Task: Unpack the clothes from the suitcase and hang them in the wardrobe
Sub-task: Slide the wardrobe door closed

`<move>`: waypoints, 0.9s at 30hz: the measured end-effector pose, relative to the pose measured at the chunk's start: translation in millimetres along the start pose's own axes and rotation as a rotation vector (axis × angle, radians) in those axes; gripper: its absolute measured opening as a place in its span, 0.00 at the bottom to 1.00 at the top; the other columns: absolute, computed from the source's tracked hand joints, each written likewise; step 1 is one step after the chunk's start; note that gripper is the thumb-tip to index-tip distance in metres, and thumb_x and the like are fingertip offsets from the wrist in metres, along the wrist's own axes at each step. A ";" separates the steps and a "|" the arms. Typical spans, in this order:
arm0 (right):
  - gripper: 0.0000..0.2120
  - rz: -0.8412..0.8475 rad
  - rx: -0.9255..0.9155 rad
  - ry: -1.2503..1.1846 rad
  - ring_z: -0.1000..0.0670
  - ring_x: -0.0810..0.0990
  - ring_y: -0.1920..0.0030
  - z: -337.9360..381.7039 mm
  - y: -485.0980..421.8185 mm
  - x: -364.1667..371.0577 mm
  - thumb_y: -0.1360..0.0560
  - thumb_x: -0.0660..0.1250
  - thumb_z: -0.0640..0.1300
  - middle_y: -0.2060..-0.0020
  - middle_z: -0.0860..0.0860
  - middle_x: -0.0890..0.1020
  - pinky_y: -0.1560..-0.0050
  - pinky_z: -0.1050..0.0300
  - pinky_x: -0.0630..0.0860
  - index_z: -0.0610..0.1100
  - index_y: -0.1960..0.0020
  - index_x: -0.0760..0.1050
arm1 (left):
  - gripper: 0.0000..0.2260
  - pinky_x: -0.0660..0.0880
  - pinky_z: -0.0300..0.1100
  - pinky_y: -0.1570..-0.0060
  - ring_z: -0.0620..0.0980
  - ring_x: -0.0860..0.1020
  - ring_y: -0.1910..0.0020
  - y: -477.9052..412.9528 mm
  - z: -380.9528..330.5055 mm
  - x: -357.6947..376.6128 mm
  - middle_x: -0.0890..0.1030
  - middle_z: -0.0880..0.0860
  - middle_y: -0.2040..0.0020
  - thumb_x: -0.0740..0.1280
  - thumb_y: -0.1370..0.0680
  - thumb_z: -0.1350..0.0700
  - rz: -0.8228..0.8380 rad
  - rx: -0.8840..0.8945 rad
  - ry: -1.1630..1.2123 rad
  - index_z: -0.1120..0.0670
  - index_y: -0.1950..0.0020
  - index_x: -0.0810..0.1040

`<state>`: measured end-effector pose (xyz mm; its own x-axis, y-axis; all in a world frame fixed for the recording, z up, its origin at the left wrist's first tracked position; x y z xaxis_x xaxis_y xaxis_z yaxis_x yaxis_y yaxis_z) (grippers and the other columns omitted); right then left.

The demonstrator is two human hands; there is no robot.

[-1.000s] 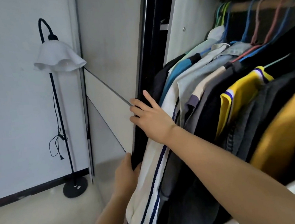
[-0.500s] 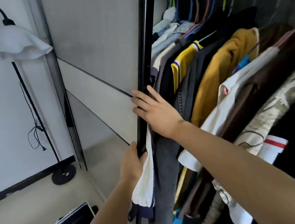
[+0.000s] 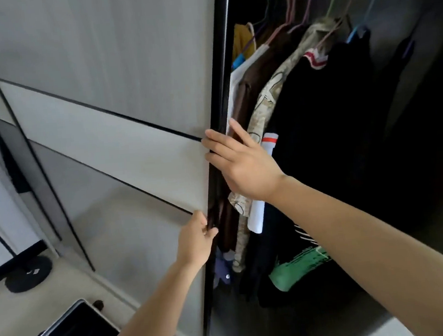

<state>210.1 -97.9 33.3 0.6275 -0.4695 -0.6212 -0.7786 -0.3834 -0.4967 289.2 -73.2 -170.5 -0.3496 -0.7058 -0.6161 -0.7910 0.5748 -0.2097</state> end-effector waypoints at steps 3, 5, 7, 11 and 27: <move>0.08 -0.014 0.027 0.050 0.40 0.79 0.48 -3.3 7.6 -29.4 0.30 0.62 0.33 0.57 0.42 0.80 0.23 0.42 0.47 0.37 0.61 0.79 | 0.08 0.67 0.26 0.67 0.36 0.74 0.65 18.6 -14.6 17.0 0.76 0.45 0.66 0.70 0.25 0.60 0.074 -0.002 0.073 0.56 0.57 0.70; 0.05 0.004 -0.007 0.075 0.40 0.77 0.58 -3.3 11.5 -45.8 0.33 0.64 0.33 0.64 0.43 0.77 0.25 0.42 0.58 0.38 0.67 0.77 | 0.05 0.68 0.24 0.66 0.39 0.77 0.61 32.3 -24.1 28.8 0.78 0.46 0.63 0.70 0.24 0.60 0.110 -0.023 0.128 0.54 0.55 0.73; 0.03 0.098 -0.059 0.083 0.41 0.76 0.60 -1.8 20.5 -49.5 0.39 0.68 0.33 0.66 0.44 0.76 0.31 0.42 0.69 0.38 0.69 0.77 | 0.02 0.69 0.23 0.63 0.42 0.78 0.58 45.8 -31.1 40.0 0.81 0.47 0.58 0.68 0.23 0.59 0.130 -0.057 0.191 0.53 0.53 0.76; 0.07 0.303 -0.021 0.059 0.42 0.77 0.59 -0.6 53.8 -53.8 0.47 0.75 0.35 0.69 0.47 0.76 0.38 0.47 0.75 0.42 0.73 0.78 | 0.09 0.70 0.23 0.55 0.42 0.79 0.51 82.0 -46.6 65.7 0.82 0.45 0.52 0.63 0.20 0.60 0.166 -0.124 0.290 0.48 0.49 0.79; 0.20 0.803 -0.078 0.337 0.41 0.58 0.26 -5.1 207.3 -96.2 0.19 0.56 0.49 0.29 0.44 0.65 0.25 0.37 0.40 0.44 0.29 0.69 | 0.18 0.59 0.51 0.28 0.49 0.63 0.26 207.9 -134.0 145.7 0.67 0.45 0.27 0.52 0.16 0.51 0.321 -0.425 0.711 0.46 0.26 0.66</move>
<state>-11.6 -136.2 -6.8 -0.1328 -0.8262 -0.5475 -0.9911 0.1167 0.0644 6.5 -112.0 -202.1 -0.7043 -0.7081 0.0503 -0.6709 0.6871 0.2790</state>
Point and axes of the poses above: each hand's wrist, its own y-axis away from the middle knuckle, its own x-axis out of the palm, z = x × y, the point moved 10 cm from there along -y, towards the middle knuckle
